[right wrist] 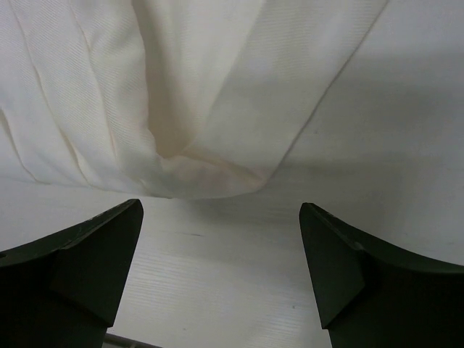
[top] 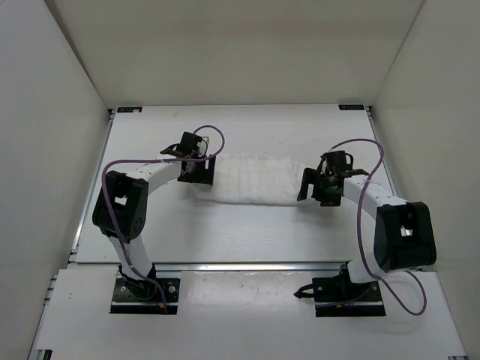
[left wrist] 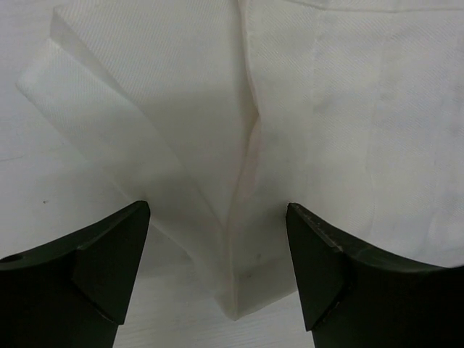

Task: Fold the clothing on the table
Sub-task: Fold the skirt

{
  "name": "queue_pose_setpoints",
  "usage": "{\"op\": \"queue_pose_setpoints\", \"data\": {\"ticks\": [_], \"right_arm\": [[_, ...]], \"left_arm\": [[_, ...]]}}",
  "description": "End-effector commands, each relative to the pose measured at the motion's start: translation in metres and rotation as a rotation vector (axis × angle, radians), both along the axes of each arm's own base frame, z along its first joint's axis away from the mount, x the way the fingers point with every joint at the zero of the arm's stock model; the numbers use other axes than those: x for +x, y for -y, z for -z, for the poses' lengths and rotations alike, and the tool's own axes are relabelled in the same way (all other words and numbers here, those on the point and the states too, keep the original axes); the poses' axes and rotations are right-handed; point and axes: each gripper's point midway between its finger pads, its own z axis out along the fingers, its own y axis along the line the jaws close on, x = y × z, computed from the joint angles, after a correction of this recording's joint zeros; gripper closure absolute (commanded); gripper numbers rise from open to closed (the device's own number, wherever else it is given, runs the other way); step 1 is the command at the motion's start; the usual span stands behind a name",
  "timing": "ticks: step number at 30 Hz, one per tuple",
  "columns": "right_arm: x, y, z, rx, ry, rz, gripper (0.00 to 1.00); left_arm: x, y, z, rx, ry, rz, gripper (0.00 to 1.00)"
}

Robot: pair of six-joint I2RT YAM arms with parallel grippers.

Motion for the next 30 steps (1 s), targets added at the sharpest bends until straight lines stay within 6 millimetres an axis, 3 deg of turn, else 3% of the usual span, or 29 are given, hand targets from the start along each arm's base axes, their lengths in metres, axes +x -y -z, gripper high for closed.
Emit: {"op": "queue_pose_setpoints", "data": {"ticks": [1,7,12,14,17,21,26,29,30], "right_arm": [[0.024,-0.008,-0.007,0.019,0.079,0.023,0.13],[0.039,-0.008,-0.012,0.04,0.111,0.037,0.13],[0.047,-0.002,-0.004,0.042,0.092,0.059,0.15],[0.051,-0.005,0.002,0.046,0.079,0.046,0.2],[0.054,-0.009,0.01,0.033,0.056,0.038,0.39],[0.058,-0.015,0.023,0.016,0.032,0.013,0.52],[0.065,-0.014,0.034,0.002,0.011,0.025,0.88],[0.075,-0.009,0.03,-0.018,0.031,0.033,1.0],[0.077,-0.006,0.028,-0.021,0.037,0.035,1.0]], "left_arm": [[0.016,-0.003,-0.022,-0.009,0.088,0.006,0.15],[0.019,-0.002,-0.019,-0.004,0.075,0.006,0.22],[0.026,0.0,-0.018,-0.008,0.083,0.001,0.34],[0.028,0.003,-0.018,-0.009,0.084,0.006,0.35],[0.031,0.003,-0.007,0.0,0.058,-0.001,0.44],[0.023,0.01,0.015,0.023,-0.02,0.016,0.59],[0.015,0.012,0.032,0.05,-0.075,0.026,0.73],[0.012,0.015,0.039,0.049,-0.098,0.025,0.8],[0.012,0.015,0.04,0.046,-0.104,0.028,0.8]]}}
